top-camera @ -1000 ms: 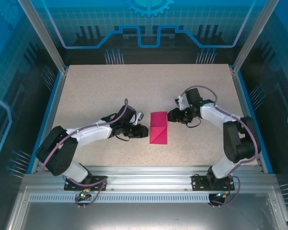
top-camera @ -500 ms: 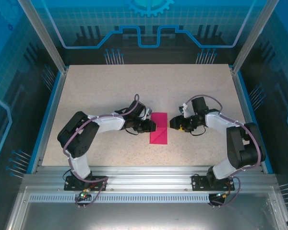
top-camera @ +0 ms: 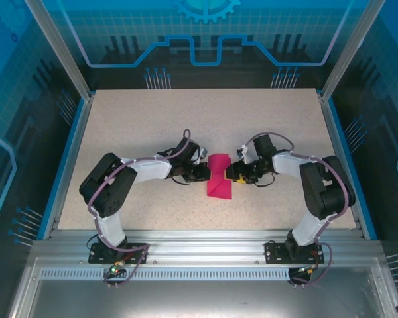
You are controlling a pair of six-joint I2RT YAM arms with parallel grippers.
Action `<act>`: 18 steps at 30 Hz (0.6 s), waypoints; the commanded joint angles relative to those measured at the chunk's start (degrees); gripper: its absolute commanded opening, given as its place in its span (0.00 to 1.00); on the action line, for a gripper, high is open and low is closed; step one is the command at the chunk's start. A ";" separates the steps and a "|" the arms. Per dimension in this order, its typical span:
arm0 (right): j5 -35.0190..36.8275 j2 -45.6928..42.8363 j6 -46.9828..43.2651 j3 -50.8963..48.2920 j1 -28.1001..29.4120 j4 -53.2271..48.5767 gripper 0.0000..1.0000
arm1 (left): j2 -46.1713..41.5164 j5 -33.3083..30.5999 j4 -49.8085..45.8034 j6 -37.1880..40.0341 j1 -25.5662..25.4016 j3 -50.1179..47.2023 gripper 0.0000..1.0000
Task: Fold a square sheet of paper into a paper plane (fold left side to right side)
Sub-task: Turn over the paper at the center of the table.
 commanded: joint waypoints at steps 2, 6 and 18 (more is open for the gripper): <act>-2.59 3.65 2.72 3.58 2.21 3.17 0.59 | -2.25 -1.00 -0.07 0.91 0.59 -0.85 0.10; -2.52 5.66 4.43 4.92 3.05 3.68 0.58 | -2.27 -0.96 -0.06 0.76 0.61 -0.94 0.10; -1.35 3.62 12.48 -0.74 0.68 4.33 0.58 | -3.83 0.40 1.54 0.41 0.62 -2.41 0.13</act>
